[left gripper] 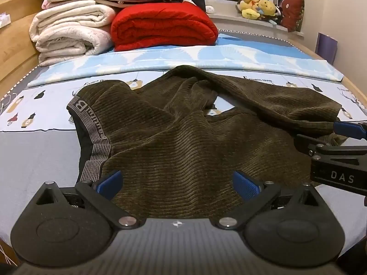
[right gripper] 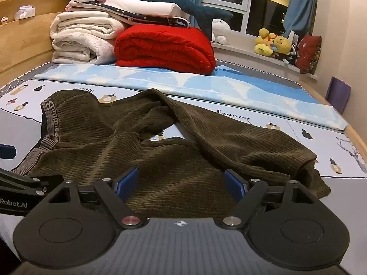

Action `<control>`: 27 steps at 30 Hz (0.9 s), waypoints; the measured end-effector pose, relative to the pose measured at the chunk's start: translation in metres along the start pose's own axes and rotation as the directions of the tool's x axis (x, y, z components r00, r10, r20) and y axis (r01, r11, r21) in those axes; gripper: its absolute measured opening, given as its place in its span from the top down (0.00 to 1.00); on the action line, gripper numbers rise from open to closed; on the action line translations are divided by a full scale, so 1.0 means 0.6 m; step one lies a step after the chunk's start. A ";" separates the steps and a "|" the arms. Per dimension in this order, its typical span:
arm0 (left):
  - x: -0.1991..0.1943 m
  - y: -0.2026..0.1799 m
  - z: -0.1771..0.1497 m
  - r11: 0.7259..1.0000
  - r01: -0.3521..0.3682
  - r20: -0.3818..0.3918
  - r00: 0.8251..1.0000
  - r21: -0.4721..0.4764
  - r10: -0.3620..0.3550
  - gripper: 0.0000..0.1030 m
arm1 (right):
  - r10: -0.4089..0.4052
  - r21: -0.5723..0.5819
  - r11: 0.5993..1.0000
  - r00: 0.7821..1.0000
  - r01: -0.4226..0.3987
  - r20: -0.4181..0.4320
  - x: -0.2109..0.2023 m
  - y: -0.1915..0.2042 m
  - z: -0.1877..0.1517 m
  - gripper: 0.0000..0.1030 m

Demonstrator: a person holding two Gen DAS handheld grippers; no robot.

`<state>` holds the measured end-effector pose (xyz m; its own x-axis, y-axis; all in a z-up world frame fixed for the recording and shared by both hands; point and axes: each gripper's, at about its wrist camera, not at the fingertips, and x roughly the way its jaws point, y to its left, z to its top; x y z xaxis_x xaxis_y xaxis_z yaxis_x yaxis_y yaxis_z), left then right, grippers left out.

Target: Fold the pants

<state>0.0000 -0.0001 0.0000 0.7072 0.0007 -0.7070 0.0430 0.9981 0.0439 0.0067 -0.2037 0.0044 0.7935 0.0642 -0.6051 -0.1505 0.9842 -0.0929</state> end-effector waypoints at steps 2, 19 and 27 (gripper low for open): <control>0.000 -0.002 0.000 1.000 -0.001 -0.002 1.000 -0.002 0.001 0.01 | 0.005 0.003 1.000 1.000 -0.005 -0.004 0.002 -0.004 0.000 0.21; 0.003 0.001 -0.001 1.000 0.008 -0.005 1.000 -0.012 -0.008 0.01 | 0.042 0.037 0.998 0.999 -0.042 0.003 0.003 -0.003 -0.001 0.20; 0.001 0.002 -0.001 1.000 0.008 -0.002 1.000 -0.013 -0.008 0.01 | 0.026 -0.004 1.000 1.000 -0.026 -0.011 0.002 0.002 0.000 0.20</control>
<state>0.0002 0.0008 -0.0008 0.7058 -0.0076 -0.7084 0.0393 0.9988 0.0285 0.0075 -0.2025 0.0036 0.7830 0.0882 -0.6157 -0.1734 0.9816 -0.0798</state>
